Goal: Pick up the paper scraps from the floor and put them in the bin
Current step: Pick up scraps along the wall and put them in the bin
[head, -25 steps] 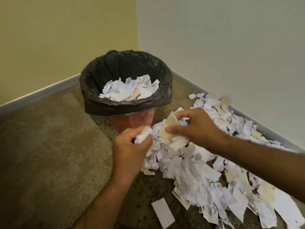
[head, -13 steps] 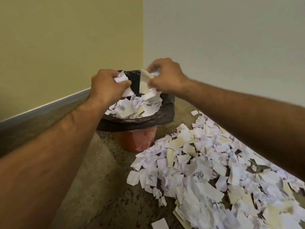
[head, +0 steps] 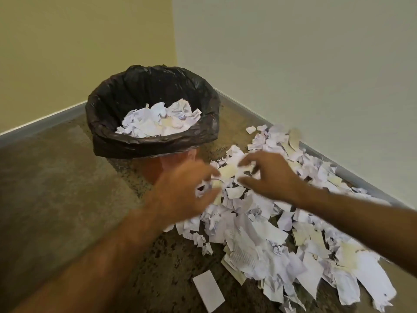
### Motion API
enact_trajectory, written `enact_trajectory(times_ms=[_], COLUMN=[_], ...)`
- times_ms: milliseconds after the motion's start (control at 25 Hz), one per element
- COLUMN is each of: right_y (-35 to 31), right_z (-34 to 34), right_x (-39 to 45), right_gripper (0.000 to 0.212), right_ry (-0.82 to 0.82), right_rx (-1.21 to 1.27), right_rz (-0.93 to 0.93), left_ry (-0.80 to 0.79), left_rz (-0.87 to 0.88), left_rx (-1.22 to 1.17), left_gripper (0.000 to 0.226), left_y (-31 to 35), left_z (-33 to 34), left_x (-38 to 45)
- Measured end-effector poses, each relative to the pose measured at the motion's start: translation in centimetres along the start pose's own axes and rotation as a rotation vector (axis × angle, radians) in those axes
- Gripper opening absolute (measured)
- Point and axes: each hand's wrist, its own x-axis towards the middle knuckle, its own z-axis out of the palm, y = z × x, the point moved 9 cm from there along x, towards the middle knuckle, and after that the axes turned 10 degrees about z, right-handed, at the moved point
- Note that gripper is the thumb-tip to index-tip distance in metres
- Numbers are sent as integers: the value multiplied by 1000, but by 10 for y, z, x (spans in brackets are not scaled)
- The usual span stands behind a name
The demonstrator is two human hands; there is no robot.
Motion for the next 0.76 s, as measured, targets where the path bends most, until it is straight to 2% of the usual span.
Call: enact_trajectory(times_ms=[40, 120, 160, 200, 280, 360, 440, 560, 640, 760], right_y=[25, 58, 68, 73, 76, 75, 75, 78, 80, 78], right_z=[30, 89, 116, 139, 173, 193, 204, 215, 220, 225], right_x=[-20, -61, -80, -96, -114, -116, -113, -111, -111, -112], right_gripper=[41, 66, 79, 93, 115, 129, 131, 118, 105, 88], right_ry=[-98, -300, -398, -485, -573, -590, -590, -586, -596, -605], right_rx=[-76, -218, -281, -340, -408, -398, -356, -325, -294, -234], right_rz=[45, 86, 88, 78, 44, 32, 49, 62, 52, 20], left_ry=[-162, -538, -667, -741, -792, -813, -824, -797, -718, -616], left_rz=[-108, -375, -462, -521, -596, -612, -604, -653, -679, -684], left_rx=[-55, -122, -138, -151, -161, -72, 3, -86, -159, -175], left_gripper=[53, 102, 123, 138, 151, 153, 148, 132, 118, 86], left_y=[-5, -20, -22, -20, -14, -9, -9, -12, -14, -14], left_z=[38, 113, 140, 160, 188, 204, 213, 224, 227, 225], left_x=[-19, -74, -101, -123, -150, -162, -162, -164, -165, -165])
